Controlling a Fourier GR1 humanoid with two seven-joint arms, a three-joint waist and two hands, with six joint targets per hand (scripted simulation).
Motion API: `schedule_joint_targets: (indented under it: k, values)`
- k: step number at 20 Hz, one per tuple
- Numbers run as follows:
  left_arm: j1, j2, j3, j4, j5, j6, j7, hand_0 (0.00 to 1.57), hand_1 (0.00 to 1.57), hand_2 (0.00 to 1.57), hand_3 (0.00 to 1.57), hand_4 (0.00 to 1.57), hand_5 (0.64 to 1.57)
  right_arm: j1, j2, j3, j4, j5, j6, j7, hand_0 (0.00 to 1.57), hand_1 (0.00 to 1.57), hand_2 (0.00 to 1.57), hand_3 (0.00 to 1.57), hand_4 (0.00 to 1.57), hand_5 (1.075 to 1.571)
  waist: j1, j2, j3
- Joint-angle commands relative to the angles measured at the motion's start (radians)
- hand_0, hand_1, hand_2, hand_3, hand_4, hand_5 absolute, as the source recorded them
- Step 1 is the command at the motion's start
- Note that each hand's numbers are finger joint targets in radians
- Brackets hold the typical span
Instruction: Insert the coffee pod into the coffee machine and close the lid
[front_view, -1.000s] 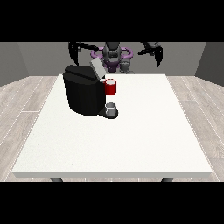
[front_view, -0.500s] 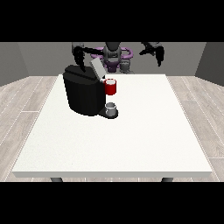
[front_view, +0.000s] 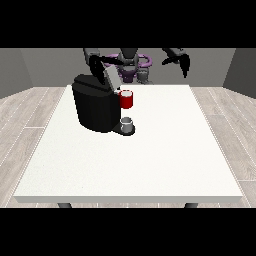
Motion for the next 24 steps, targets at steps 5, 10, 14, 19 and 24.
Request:
schedule_joint_targets:
  k: [5, 10, 14, 19, 24]
  values:
    - [0.013, -0.003, -0.021, -0.045, -0.009, 0.040, 0.041, 0.00, 0.00, 0.00, 0.00, 0.34, 1.571, -0.062, 0.022, 0.047, 0.050, 0.062, -0.037, -0.020, 0.00, 0.00, 0.00, 0.00, 0.13, 1.571, 0.008, 0.031, 0.0020]
    - [0.046, 0.007, -0.037, -0.040, -0.009, 0.013, -0.034, 0.00, 0.00, 0.00, 0.00, 0.38, 1.571, -0.140, -0.037, 0.052, 0.051, 0.078, 0.010, 0.009, 0.00, 0.00, 0.00, 0.00, 0.12, 1.571, 0.034, 0.049, 0.0017]
    - [0.006, 0.022, -0.019, -0.021, -0.011, 0.031, 0.013, 0.00, 0.00, 0.00, 0.00, 0.33, 1.571, -0.150, 0.031, 0.089, 0.026, 0.093, -0.022, 0.022, 0.00, 0.00, 0.00, 0.00, 0.00, 1.571, 0.023, 0.041, 0.0018]
    - [-0.038, 0.013, -0.031, 0.001, -0.008, 0.026, -0.001, 0.00, 0.00, 0.00, 0.00, 0.34, 1.571, -0.236, 0.014, 0.102, 0.006, 0.103, 0.001, 0.063, 0.00, 0.00, 0.00, 0.00, 0.00, 1.571, 0.050, 0.090, 0.0015]
    - [-0.043, 0.009, -0.064, -0.024, -0.017, 0.006, -0.026, 0.00, 0.00, 0.00, 0.00, 0.39, 1.571, -0.273, -0.003, 0.116, -0.018, 0.167, -0.059, 0.100, 0.00, 0.00, 0.00, 0.00, 0.08, 1.571, 0.145, 0.110, 0.0015]
